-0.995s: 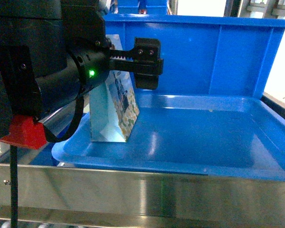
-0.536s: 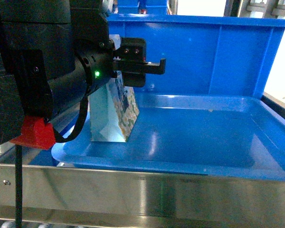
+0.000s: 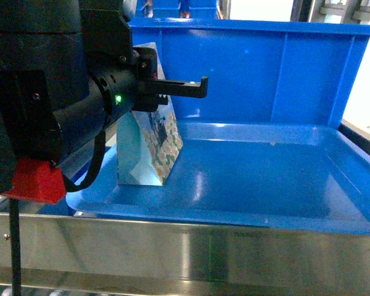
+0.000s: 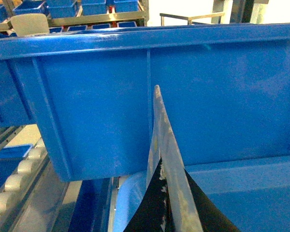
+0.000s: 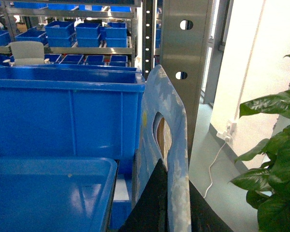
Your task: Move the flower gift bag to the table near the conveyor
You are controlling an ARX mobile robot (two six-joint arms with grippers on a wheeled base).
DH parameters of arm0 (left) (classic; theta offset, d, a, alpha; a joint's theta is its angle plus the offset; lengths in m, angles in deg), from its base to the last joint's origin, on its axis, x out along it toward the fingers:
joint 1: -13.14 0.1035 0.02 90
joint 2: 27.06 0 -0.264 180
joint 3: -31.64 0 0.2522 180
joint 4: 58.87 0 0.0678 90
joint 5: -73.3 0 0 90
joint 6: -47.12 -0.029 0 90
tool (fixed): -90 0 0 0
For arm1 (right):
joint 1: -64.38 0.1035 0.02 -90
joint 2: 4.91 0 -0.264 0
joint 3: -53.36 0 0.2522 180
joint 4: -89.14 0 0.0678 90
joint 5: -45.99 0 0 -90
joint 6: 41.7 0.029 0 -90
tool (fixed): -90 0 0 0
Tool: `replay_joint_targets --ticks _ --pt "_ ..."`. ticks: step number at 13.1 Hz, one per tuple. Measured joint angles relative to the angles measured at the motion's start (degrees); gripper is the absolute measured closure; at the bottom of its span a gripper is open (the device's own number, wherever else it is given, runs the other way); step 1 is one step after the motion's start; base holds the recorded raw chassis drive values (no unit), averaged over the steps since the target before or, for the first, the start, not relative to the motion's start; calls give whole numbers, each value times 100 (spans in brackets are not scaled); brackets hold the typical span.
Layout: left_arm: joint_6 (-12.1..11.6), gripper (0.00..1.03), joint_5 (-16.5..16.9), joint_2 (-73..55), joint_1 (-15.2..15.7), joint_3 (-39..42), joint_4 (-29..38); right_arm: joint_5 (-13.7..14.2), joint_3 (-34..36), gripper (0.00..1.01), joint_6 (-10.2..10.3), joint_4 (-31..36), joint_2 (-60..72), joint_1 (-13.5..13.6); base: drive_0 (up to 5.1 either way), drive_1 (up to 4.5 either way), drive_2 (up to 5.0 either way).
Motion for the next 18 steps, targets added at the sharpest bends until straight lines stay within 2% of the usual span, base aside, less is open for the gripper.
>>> replay_joint_targets --ticks 4,8,10,13,15,18 --pt "-59 101 -105 802 -2 378 -22 0 0 99 0 0 0 0 0 0 0" --pt "249 101 133 2326 330 964 -520 0 0 99 0 0 0 0 0 0 0" --pt "87 101 431 3379 638 1694 -190 0 0 99 0 0 0 0 0 0 0" --pt "-306 101 575 4752 1185 2835 -831 0 0 99 0 0 0 0 0 0 0" --pt "-474 101 535 5143 1233 2957 -741 -2 0 99 0 0 0 2 0 0 0" --pt "-507 101 625 5097 1196 2949 -778 26 2 99 0 -11 4 -4 0 0 0"
